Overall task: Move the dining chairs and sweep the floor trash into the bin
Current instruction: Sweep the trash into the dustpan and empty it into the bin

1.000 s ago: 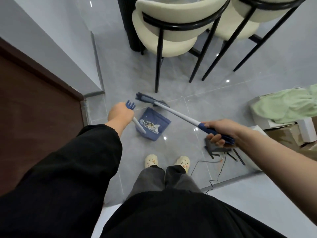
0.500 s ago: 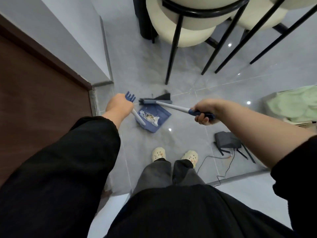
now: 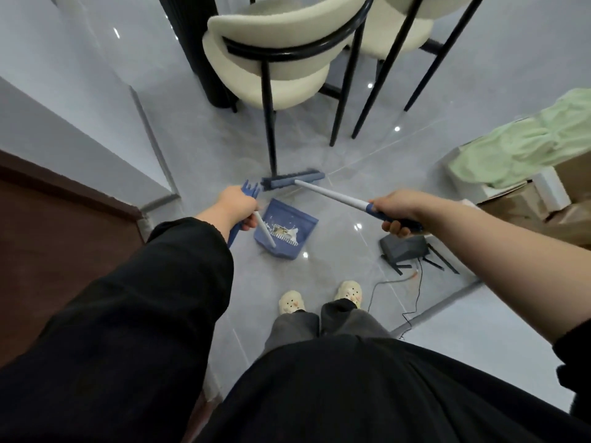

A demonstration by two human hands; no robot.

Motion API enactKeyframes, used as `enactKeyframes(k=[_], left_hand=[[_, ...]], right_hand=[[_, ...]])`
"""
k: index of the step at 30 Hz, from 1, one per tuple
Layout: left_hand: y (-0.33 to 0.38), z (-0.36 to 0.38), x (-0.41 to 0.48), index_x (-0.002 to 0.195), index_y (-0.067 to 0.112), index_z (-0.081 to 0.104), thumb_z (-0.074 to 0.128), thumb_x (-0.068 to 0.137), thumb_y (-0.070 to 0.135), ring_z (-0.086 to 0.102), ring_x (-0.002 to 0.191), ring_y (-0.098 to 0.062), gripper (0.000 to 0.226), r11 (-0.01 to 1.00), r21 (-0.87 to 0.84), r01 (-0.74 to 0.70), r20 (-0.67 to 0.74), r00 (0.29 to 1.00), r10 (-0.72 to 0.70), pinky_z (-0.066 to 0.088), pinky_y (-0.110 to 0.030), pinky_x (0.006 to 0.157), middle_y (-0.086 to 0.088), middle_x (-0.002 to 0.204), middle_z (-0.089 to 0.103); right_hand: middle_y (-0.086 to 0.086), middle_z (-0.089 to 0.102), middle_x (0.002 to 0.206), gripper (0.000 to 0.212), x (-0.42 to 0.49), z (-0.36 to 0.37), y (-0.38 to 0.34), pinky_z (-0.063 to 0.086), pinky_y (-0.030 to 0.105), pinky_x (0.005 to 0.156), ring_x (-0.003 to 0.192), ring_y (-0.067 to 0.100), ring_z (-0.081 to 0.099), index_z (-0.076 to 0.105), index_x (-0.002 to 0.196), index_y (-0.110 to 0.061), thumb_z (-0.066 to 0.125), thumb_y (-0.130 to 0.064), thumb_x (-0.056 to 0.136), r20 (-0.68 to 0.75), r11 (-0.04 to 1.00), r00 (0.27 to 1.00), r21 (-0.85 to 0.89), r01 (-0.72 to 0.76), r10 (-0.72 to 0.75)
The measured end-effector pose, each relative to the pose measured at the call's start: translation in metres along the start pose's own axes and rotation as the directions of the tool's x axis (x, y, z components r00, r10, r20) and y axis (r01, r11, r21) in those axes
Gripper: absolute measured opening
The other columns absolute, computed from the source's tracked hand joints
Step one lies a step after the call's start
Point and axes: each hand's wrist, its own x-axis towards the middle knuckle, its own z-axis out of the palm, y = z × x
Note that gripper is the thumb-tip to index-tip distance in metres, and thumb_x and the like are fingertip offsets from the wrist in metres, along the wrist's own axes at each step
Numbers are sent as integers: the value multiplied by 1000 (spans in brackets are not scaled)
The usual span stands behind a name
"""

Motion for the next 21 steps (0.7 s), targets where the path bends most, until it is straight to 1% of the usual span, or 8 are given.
enactKeyframes(k=[2, 5, 9, 11, 14, 17, 19, 21], left_hand=[[21, 8, 1, 74, 4, 45, 48, 92, 0, 51, 45, -26, 18, 997, 56, -55, 9, 998, 54, 42, -24, 40, -17, 50, 54], [63, 29, 5, 71, 7, 43, 45, 89, -1, 45, 43, -25, 21, 978, 142, -155, 29, 988, 152, 38, -22, 36, -16, 54, 49], [119, 63, 11, 65, 9, 45, 50, 88, 2, 47, 46, -27, 24, 911, 311, -272, 70, 962, 264, 43, -27, 47, -8, 46, 51], [154, 85, 14, 67, 11, 46, 52, 87, 5, 53, 53, -29, 21, 866, 368, -339, 98, 940, 326, 44, -26, 48, -7, 54, 52], [211, 123, 21, 77, 8, 48, 49, 91, 7, 59, 68, -31, 14, 786, 459, -413, 132, 907, 399, 51, -35, 62, -7, 61, 49], [279, 166, 39, 70, 11, 48, 51, 87, 7, 54, 51, -26, 18, 776, 434, -457, 140, 885, 443, 47, -27, 48, -10, 63, 54], [318, 191, 51, 65, 13, 49, 53, 84, 6, 56, 56, -28, 21, 754, 439, -488, 163, 869, 467, 50, -27, 50, -12, 71, 59], [365, 220, 63, 63, 15, 47, 52, 83, 6, 58, 62, -29, 23, 741, 437, -510, 186, 857, 480, 54, -33, 57, -11, 70, 59]], right_hand=[[4, 44, 59, 20, 4, -4, 5, 28, 11, 33, 27, 8, 32, 52, 105, -8, 41, -21, 96, -83, 1000, 997, -14, 0, -1], [6, 43, 59, 20, 12, -22, 18, 29, 11, 34, 34, 11, 34, 52, 105, -6, 40, -18, 94, -162, 998, 987, 65, 1, 10], [8, 44, 60, 30, 28, -56, 32, 30, 13, 35, 42, 14, 36, 51, 119, -3, 42, -17, 94, -208, 984, 977, 179, -16, 53], [8, 46, 62, 34, 40, -81, 42, 32, 14, 35, 44, 15, 39, 51, 126, -4, 45, -16, 94, -229, 972, 971, 233, -8, 63], [8, 47, 62, 34, 62, -126, 53, 32, 15, 35, 44, 15, 39, 52, 127, -4, 48, -14, 95, -263, 945, 961, 327, 4, 87], [10, 47, 60, 33, 91, -185, 60, 31, 14, 33, 41, 16, 38, 53, 126, -3, 46, -12, 95, -276, 918, 953, 396, -7, 127], [10, 45, 59, 31, 111, -221, 63, 31, 13, 33, 41, 16, 36, 53, 123, -2, 43, -9, 95, -287, 905, 947, 426, -7, 142], [8, 41, 58, 26, 128, -265, 64, 29, 12, 33, 42, 15, 33, 53, 116, -3, 39, -7, 95, -271, 892, 952, 452, -9, 146]])
